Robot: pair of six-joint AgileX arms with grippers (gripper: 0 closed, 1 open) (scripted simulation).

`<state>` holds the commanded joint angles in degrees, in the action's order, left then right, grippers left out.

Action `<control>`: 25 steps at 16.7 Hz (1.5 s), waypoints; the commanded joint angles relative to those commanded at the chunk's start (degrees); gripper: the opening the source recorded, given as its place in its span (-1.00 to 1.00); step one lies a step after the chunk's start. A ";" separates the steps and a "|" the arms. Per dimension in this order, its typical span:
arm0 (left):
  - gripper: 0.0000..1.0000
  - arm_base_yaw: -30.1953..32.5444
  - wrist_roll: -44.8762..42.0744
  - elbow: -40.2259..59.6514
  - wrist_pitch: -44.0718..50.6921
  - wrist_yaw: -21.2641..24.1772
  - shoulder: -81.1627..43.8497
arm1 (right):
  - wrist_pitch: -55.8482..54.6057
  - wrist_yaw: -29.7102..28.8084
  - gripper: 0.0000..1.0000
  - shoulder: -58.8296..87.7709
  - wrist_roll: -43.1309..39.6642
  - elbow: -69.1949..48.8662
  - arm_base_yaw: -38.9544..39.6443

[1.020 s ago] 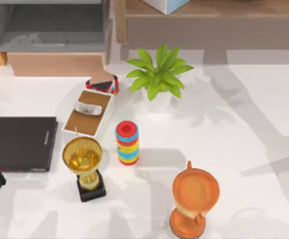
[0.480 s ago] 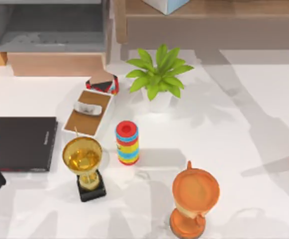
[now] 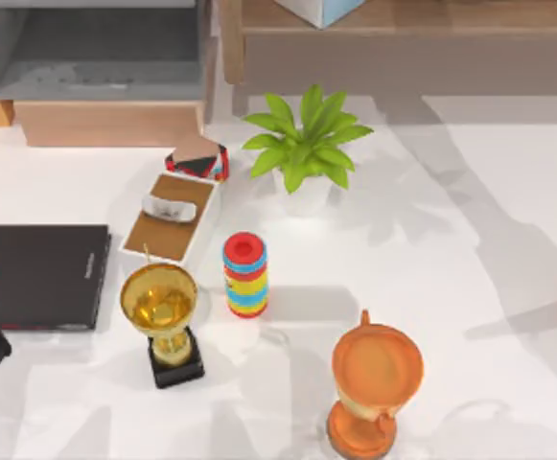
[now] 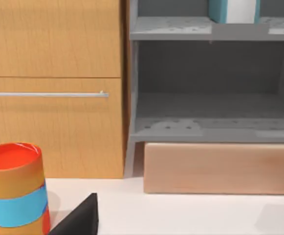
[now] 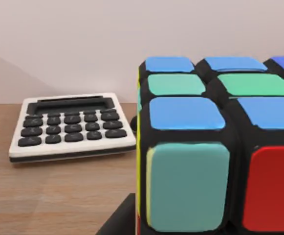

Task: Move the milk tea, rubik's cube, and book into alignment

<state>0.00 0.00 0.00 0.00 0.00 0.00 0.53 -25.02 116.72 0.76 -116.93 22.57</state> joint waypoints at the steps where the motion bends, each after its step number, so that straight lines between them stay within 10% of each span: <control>1: 1.00 0.00 0.00 0.00 0.00 0.00 0.00 | 0.00 0.00 -0.40 0.00 0.00 0.00 0.00; 10: 1.00 0.00 0.00 0.00 0.00 0.00 0.00 | 0.00 0.00 0.96 0.00 0.00 0.00 0.00; 25: 1.00 0.00 0.00 0.00 0.00 0.00 0.00 | -1.59 -0.82 1.00 -4.12 0.01 5.70 0.83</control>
<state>0.00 0.00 0.00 0.00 0.00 0.00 -1.06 -25.84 112.60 0.77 -111.24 23.41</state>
